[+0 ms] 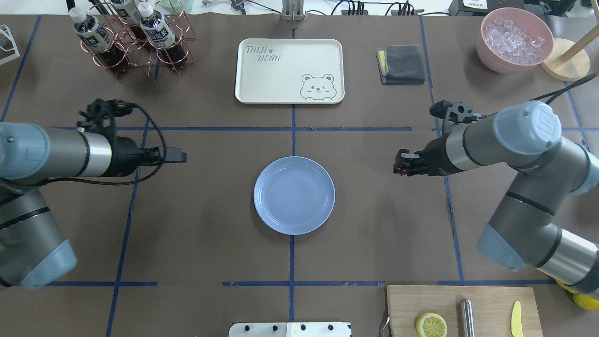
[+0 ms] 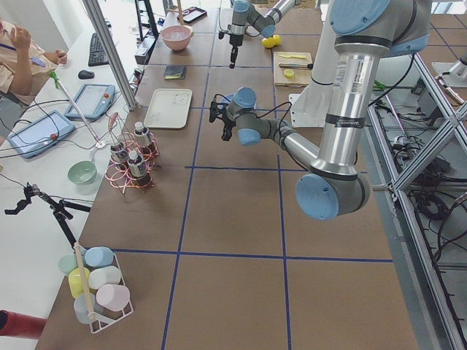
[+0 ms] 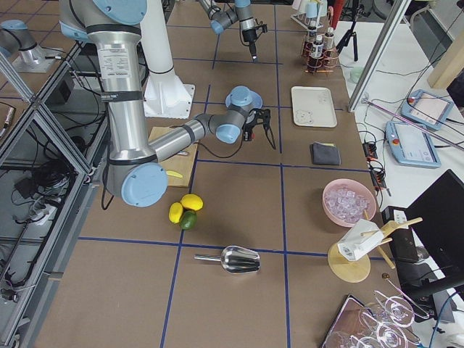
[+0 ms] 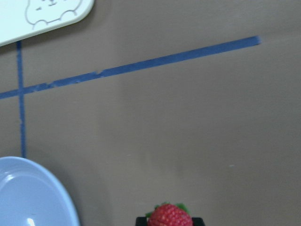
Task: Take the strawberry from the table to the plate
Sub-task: 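Carry the red strawberry with the right gripper over the plate while the left arm retracts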
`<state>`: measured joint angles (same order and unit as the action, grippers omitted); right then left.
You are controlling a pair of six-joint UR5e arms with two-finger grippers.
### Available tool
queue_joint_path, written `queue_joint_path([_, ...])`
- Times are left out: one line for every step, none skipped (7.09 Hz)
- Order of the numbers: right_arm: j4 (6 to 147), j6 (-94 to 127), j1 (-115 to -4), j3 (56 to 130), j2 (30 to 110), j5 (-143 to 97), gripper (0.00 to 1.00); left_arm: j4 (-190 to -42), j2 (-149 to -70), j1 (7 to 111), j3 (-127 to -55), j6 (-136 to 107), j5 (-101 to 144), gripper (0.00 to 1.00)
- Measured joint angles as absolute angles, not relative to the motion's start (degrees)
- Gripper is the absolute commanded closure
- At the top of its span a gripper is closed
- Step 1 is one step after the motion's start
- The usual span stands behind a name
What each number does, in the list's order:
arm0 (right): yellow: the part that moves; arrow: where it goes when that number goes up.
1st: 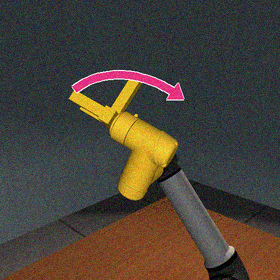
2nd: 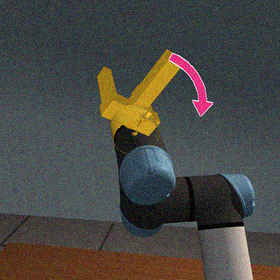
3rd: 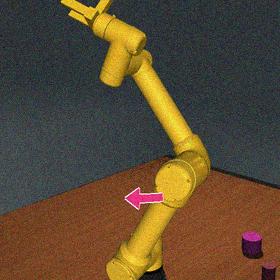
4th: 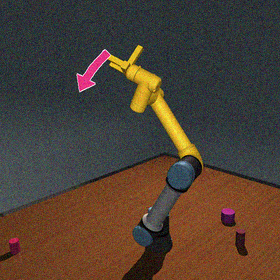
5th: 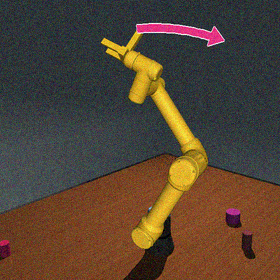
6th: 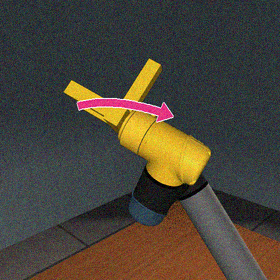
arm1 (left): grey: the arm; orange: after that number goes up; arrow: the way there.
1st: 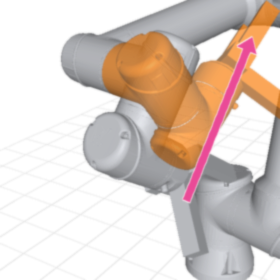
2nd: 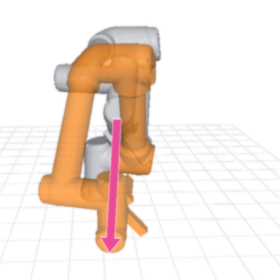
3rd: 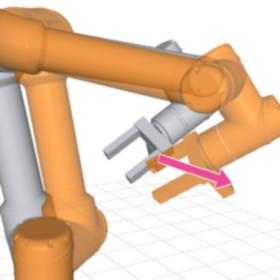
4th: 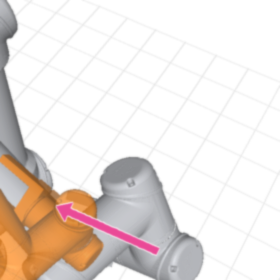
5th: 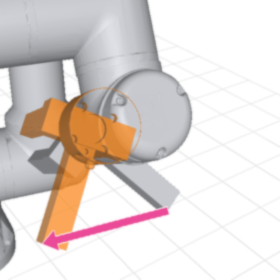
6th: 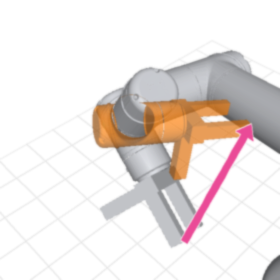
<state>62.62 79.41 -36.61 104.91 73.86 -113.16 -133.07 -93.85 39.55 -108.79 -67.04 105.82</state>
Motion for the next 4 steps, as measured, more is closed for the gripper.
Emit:
queue_joint_path([68.61,83.34,-32.79,104.74,67.89,-109.07,1.00,-133.57,-87.73,42.27,-111.87,-60.27,106.08,0.00])
queue_joint_path([74.47,85.76,-29.32,104.20,62.43,-105.07,1.00,-134.77,-82.72,45.79,-113.49,-54.10,106.96,0.00])
queue_joint_path([78.65,86.91,-27.31,102.88,58.12,-102.84,1.00,-136.49,-78.87,49.44,-113.88,-49.56,109.21,0.00])
queue_joint_path([80.60,88.34,-26.23,99.99,54.53,-101.89,1.00,-137.87,-76.09,52.15,-113.75,-47.62,111.84,0.00])
